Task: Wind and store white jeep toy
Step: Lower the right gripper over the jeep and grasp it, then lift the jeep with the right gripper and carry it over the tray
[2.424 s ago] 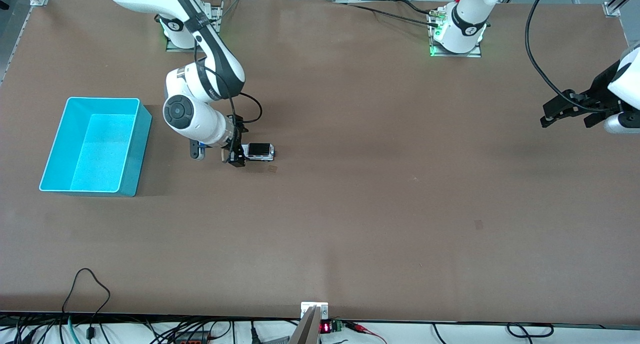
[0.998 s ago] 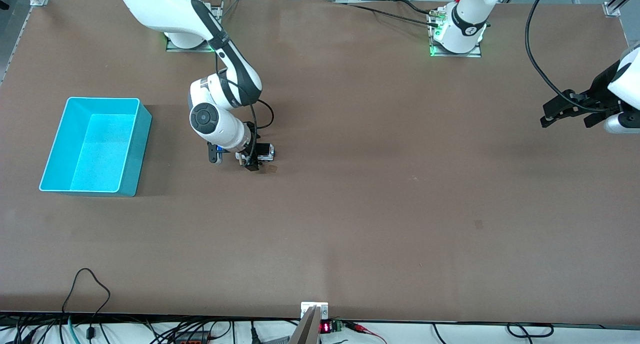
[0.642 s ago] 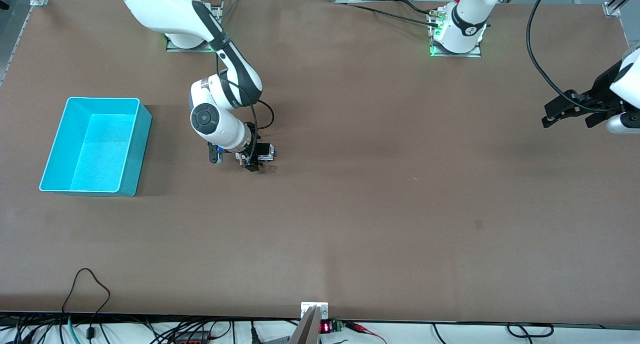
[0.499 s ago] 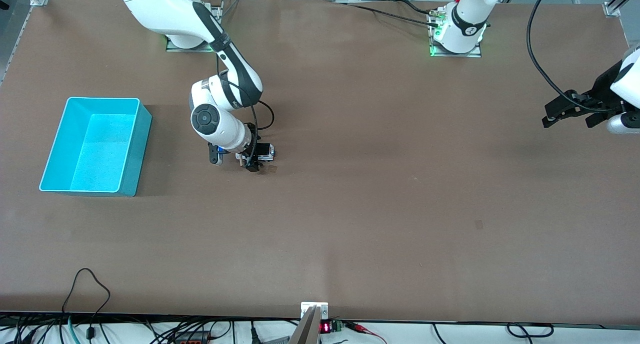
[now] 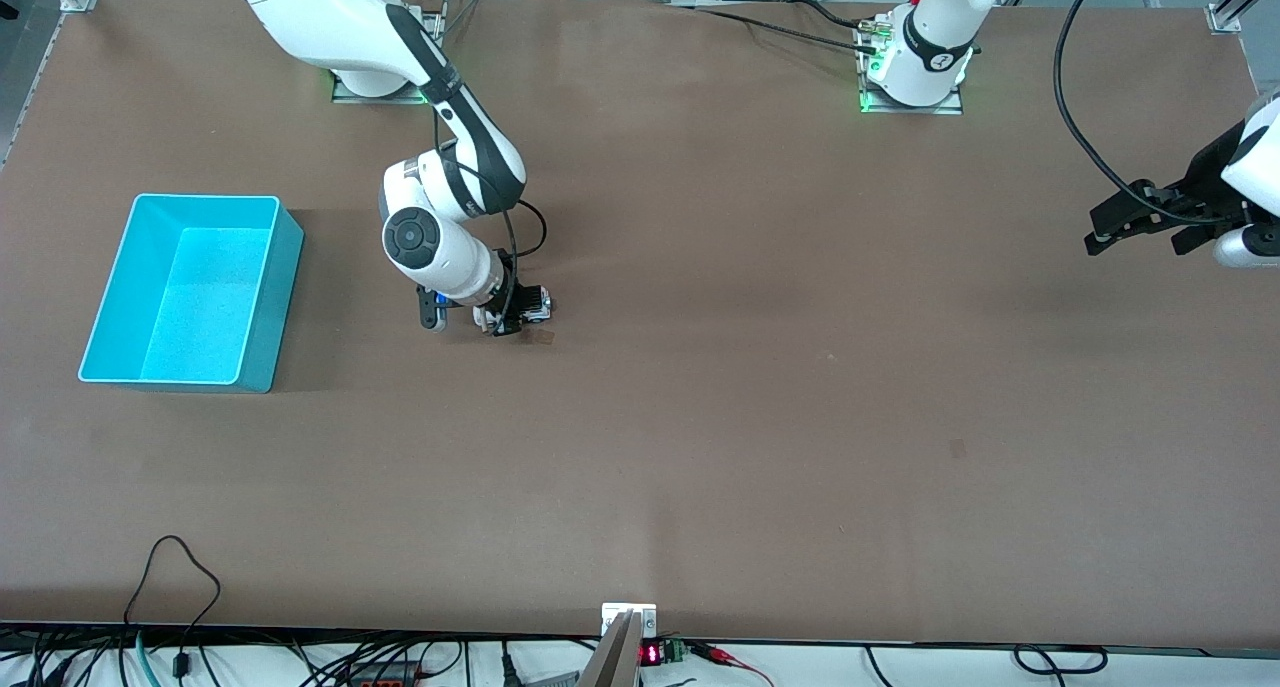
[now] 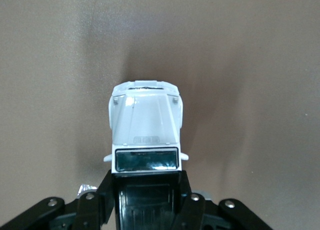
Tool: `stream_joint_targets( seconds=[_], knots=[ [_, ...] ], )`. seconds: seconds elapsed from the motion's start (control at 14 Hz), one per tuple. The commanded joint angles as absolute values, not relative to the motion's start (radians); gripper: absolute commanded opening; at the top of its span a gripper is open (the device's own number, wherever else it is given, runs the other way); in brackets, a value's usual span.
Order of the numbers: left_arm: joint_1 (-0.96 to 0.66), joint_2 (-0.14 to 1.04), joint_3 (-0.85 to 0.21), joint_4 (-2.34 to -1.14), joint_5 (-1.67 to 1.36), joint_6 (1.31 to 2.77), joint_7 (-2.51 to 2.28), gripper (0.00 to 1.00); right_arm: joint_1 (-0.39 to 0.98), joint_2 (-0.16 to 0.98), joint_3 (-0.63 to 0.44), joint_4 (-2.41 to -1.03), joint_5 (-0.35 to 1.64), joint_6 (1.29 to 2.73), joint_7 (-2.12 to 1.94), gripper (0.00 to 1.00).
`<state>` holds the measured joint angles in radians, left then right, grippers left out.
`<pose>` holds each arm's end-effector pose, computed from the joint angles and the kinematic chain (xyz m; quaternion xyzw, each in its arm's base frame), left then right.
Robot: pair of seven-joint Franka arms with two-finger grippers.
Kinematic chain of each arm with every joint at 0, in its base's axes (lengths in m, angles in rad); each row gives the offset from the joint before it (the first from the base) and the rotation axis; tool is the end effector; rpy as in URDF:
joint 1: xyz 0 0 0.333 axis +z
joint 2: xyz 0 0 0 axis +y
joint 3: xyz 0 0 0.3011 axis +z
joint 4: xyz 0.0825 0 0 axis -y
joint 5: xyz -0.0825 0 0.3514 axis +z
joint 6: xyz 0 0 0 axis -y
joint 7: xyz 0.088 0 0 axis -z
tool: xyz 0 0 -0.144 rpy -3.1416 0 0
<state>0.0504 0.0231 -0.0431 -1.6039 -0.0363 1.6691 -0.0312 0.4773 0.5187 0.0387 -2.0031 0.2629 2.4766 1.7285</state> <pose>0.5389 -0.0007 0.5547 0.9994 0.0207 0.0208 0.0188 0.4968 0.2880 0.1684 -0.7525 0.6522 0.0894 0.0175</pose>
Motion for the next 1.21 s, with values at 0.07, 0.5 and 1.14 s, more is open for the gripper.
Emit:
stream_joint_targets(
  seconds=[0.07, 0.5, 1.14],
  knots=[
    [0.061, 0.000, -0.046, -1.631, -0.041, 1.683, -0.020, 1.00, 0.482, 0.531, 0.038, -1.994, 0.256, 2.484, 1.713, 0.05],
    [0.061, -0.003, -0.048, -1.631, -0.041, 1.683, -0.020, 1.00, 0.468, 0.482, 0.005, -1.968, 0.261, 2.390, 1.579, 0.03],
    [0.058, -0.006, -0.049, -1.631, -0.041, 1.681, -0.018, 1.00, 0.267, 0.194, -0.089, -1.954, 0.247, 2.001, 0.993, 0.03]
  ],
)
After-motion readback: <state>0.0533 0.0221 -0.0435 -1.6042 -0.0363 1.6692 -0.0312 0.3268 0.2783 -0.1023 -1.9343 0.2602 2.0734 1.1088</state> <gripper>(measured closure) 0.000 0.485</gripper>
